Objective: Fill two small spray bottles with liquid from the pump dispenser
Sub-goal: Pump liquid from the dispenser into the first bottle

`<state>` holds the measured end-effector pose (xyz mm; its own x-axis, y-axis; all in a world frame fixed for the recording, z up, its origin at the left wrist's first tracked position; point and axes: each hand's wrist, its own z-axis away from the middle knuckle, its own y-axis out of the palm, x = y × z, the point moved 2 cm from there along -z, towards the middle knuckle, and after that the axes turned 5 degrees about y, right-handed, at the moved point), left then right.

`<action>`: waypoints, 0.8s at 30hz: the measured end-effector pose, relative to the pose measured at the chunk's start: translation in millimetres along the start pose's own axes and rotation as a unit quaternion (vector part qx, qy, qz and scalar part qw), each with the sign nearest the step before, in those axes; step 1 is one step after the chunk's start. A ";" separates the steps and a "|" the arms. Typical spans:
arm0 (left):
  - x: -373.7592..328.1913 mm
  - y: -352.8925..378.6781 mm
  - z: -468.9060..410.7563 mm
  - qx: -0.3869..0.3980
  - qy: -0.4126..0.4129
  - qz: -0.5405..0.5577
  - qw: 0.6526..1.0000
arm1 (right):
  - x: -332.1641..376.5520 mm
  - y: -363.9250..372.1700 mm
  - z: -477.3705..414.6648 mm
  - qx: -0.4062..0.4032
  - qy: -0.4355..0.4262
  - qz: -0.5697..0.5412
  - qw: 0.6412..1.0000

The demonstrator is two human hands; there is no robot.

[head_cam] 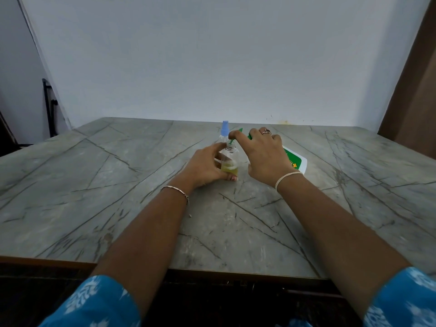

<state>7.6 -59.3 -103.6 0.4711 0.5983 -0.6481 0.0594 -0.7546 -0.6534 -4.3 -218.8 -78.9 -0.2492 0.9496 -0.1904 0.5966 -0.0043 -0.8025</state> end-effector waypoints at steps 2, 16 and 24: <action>0.5 -0.2 0.1 0.001 -0.004 0.005 1.000 | 0.9 0.0 -0.7 0.001 0.001 -0.005 1.000; -2.9 -1.4 1.2 0.007 -0.013 0.002 1.000 | -3.1 0.0 5.7 -0.008 -0.005 0.013 1.000; -4.8 -1.7 2.7 0.007 -0.009 -0.011 1.000 | -2.6 0.4 1.9 0.007 0.003 -0.014 1.000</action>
<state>2.8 -60.2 -100.5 0.4543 0.6187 -0.6409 0.0572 -0.7382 -0.6721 -4.8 -221.8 -79.8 -0.2608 0.9514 -0.1640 0.5792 0.0184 -0.8150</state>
